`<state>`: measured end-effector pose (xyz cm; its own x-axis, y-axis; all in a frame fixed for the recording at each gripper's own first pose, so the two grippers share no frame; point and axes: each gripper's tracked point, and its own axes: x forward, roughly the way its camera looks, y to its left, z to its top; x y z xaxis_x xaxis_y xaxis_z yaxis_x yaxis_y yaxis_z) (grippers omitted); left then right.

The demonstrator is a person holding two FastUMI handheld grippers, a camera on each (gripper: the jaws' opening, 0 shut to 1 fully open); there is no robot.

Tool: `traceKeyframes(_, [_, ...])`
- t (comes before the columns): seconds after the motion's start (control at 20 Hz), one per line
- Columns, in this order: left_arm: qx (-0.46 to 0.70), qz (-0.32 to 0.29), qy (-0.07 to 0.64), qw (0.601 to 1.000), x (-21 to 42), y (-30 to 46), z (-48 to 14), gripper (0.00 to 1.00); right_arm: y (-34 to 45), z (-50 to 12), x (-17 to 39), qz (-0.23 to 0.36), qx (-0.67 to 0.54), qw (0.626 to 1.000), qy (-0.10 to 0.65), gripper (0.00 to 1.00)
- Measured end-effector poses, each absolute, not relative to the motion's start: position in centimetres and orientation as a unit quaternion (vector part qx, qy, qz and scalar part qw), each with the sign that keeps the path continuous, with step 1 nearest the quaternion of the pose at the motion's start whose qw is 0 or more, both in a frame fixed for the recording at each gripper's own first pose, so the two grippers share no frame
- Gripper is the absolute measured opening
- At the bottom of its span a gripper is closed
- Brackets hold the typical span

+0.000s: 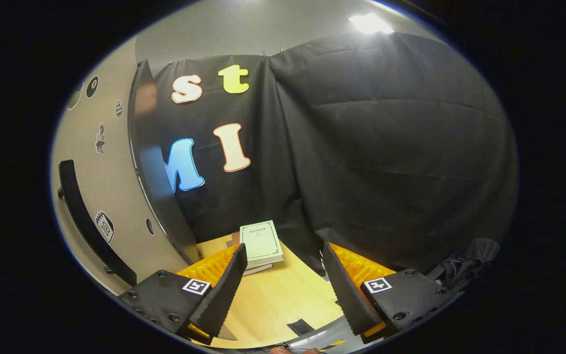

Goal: Open the cabinet door with the right hand, grasp the bottle in the cabinet with the left hand and place it on the coaster, then close the cabinet door with the right hand.

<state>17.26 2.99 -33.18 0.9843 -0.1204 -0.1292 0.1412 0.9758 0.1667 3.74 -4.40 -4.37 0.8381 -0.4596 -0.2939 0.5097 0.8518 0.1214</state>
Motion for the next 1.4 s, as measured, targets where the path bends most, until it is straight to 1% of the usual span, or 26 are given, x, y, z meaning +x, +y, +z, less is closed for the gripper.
traceKeyframes(0.15, [0.127,-0.054,0.048,0.989,16.9,3.6,-31.5,0.78,-4.3,-4.2,4.4,-0.244,0.096,0.957,0.125,0.98])
traceKeyframes(0.2, [0.128,-0.061,0.041,0.989,16.5,3.3,-30.4,0.83,-4.3,-3.9,4.6,-0.242,0.094,0.958,0.121,0.98])
traceKeyframes(0.25, [0.128,-0.071,0.032,0.989,16.0,2.8,-29.3,0.84,-4.5,-3.7,4.7,-0.242,0.091,0.959,0.117,0.98])
traceKeyframes(0.3, [0.136,-0.069,0.025,0.988,15.6,2.6,-28.1,0.85,-4.7,-3.5,4.8,-0.242,0.088,0.960,0.113,0.98])
traceKeyframes(0.35, [0.147,-0.064,0.014,0.987,15.0,2.8,-26.8,0.83,-4.7,-3.3,4.7,-0.243,0.087,0.960,0.111,0.98])
traceKeyframes(0.45, [0.157,-0.060,-0.004,0.986,13.6,2.6,-24.2,0.84,-4.7,-2.8,4.6,-0.241,0.084,0.961,0.103,0.98])
traceKeyframes(0.65, [0.121,-0.051,-0.027,0.991,10.8,2.7,-19.5,0.86,-4.5,-2.5,4.4,-0.233,0.079,0.964,0.098,0.98])
traceKeyframes(0.7, [0.107,-0.054,-0.038,0.992,9.8,2.5,-18.1,0.83,-4.4,-2.4,4.3,-0.231,0.080,0.965,0.097,0.98])
traceKeyframes(0.75, [0.092,-0.054,-0.049,0.993,8.8,2.4,-16.7,0.84,-4.5,-2.3,3.9,-0.231,0.079,0.965,0.095,0.98])
traceKeyframes(0.8, [0.080,-0.056,-0.055,0.994,8.1,2.4,-15.6,0.86,-4.5,-2.0,3.6,-0.231,0.076,0.966,0.093,0.97])
traceKeyframes(0.85, [0.073,-0.057,-0.057,0.994,7.6,2.3,-14.9,0.83,-4.5,-1.6,3.2,-0.230,0.071,0.966,0.090,0.97])
traceKeyframes(0.95, [0.063,-0.046,-0.062,0.995,6.7,2.9,-13.1,0.84,-4.3,-0.4,2.6,-0.229,0.058,0.969,0.079,0.98])
traceKeyframes(1.0, [0.058,-0.044,-0.064,0.995,6.2,3.0,-12.3,0.83,-4.0,0.2,2.3,-0.223,0.055,0.971,0.073,0.98])
traceKeyframes(1.1, [0.057,-0.032,-0.064,0.996,5.6,3.4,-11.1,0.84,-2.8,1.3,2.1,-0.207,0.053,0.975,0.063,0.97])
traceKeyframes(1.2, [0.054,-0.026,-0.071,0.996,5.0,3.3,-9.9,0.83,-1.6,2.3,1.8,-0.189,0.052,0.979,0.054,0.97])
traceKeyframes(1.4, [0.042,-0.041,-0.091,0.994,3.9,2.8,-7.3,0.83,1.8,3.6,2.3,-0.138,0.052,0.988,0.040,0.97])
